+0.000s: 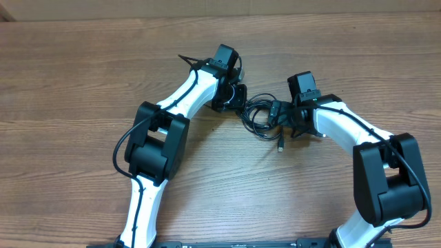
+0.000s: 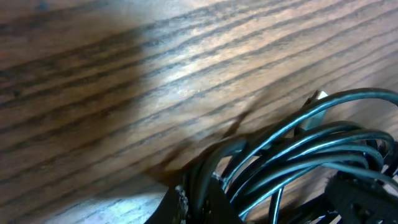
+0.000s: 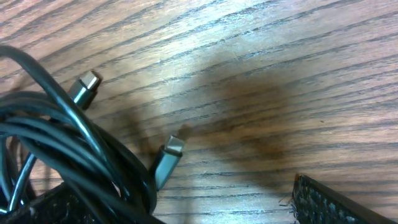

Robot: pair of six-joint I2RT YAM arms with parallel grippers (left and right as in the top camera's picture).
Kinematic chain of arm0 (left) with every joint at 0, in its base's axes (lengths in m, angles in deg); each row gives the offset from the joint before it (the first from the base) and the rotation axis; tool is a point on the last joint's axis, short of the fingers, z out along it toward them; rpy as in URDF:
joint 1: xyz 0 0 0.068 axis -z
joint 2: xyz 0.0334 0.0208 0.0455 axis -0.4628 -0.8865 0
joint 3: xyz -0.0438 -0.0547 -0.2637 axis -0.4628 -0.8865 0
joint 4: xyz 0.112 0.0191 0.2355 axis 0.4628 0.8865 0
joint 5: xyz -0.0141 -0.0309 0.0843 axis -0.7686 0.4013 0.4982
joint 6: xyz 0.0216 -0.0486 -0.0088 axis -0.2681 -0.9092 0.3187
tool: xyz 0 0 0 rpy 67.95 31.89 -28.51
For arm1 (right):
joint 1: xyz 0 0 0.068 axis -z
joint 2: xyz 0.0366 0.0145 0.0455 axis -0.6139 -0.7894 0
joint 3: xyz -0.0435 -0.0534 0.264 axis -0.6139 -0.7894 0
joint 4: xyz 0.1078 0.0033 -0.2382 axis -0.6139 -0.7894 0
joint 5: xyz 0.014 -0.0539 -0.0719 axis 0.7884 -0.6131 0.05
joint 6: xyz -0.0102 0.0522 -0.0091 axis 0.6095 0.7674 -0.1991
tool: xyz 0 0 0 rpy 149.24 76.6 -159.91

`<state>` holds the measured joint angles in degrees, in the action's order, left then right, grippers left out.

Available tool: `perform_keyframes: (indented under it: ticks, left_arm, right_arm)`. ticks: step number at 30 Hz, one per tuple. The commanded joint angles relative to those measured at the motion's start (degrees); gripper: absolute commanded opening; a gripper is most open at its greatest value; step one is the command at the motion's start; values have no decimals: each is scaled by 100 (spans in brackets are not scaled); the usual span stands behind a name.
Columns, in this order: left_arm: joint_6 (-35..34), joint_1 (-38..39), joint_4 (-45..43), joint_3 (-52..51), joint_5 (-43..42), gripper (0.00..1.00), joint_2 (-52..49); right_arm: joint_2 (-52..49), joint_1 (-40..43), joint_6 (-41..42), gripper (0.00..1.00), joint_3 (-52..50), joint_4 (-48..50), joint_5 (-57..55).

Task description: Untangle cables

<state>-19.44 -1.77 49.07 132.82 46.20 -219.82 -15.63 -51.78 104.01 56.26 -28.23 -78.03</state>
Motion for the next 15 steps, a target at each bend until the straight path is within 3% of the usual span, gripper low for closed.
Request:
perform_keyframes:
  ticks: [1,7,11,15]
  left_arm:
    - [457,15,376,-151,728,4,-195]
    - [752,15,442,-151,715,4,-195]
    - [859,15,457,-151,516,4,-195]
    - [944,15,472,-151,459,4,-195]
  right_arm:
    - [-149,-15,9,100,-155,70,181]
    - [-151,-22,-404,100,-155,177,671]
    - [-151,-22,-420,99,-232,188,291]
    - [-151,-20,-361,90,-531,393,-199]
